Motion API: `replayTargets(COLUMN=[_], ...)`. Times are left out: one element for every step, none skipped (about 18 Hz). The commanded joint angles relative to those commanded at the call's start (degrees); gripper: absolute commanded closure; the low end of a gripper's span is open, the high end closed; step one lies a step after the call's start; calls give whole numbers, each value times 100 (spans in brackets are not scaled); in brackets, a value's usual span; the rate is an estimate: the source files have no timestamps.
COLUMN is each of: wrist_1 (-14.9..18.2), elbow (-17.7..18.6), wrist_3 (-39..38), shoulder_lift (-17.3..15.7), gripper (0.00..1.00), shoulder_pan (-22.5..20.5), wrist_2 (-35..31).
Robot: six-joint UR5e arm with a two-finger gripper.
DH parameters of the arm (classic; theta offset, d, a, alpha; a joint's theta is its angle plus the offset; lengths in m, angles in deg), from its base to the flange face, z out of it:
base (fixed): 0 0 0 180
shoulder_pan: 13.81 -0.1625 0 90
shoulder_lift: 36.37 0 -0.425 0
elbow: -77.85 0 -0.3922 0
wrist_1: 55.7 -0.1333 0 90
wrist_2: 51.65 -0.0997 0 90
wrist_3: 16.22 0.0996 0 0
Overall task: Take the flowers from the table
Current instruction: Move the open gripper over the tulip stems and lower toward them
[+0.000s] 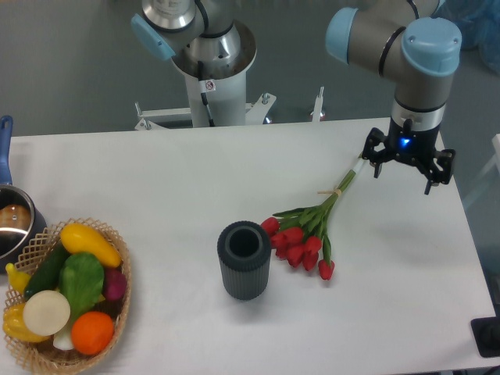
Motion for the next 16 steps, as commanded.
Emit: replayTargets(wrist_1=[9,9,9,9,9,-9,-35,-79,-97,-123,-123,-123,-123,-106,-97,-105], elbow=[0,0,0,9,52,148,297,490,623,755,860,922,966,1002,1054,1089], wrist_3=[0,0,0,-9,-9,-17,-26,-35,-35,-79,-79,-79,-97,-131,-149,-149], shoulder_lift=[0,0,9,0,0,-17,-26,-61,-114,-132,-132,-123,-114,-114,-106,-97], gripper=[0,0,0,0,0,0,0,0,0,0,0,0,0,0,0,0], shoulder_pan=[9,9,18,26,35,44,61,166,237,246,264,272,290,351,413,422], wrist_2=[0,0,0,0,-9,-26,-70,-96,-114,-106,-105,-105,-114,-132,-132,-132])
